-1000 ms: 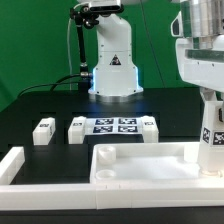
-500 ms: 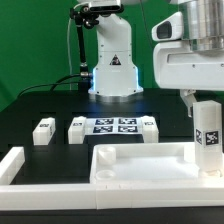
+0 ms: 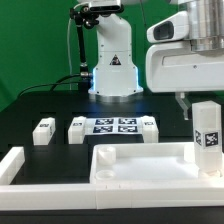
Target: Assemble desk
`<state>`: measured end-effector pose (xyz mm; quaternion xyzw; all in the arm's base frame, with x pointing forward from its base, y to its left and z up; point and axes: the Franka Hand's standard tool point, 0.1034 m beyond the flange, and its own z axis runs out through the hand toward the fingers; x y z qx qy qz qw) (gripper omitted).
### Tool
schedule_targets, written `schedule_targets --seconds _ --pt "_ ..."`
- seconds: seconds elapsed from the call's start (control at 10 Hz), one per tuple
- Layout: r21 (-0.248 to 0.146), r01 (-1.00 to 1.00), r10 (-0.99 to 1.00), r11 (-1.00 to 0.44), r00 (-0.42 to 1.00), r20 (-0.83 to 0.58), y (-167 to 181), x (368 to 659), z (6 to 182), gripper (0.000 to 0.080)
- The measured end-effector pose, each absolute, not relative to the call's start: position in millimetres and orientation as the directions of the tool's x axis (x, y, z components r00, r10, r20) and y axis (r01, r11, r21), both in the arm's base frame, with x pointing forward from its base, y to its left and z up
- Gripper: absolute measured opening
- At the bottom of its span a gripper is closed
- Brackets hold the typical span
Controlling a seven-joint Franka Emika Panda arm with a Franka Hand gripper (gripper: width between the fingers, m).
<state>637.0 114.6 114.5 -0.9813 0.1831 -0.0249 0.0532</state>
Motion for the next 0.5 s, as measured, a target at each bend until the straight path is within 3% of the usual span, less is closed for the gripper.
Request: schedule_targets --seconds 0.2,0.5 --pt "-0.097 -0.194 -0.200 -0.976 0.978 0.055 115.5 642.4 118.0 0.0649" --pt "-0.098 -0.196 -0.202 -0.976 0.978 0.054 115.6 642.5 117.7 0.0649"
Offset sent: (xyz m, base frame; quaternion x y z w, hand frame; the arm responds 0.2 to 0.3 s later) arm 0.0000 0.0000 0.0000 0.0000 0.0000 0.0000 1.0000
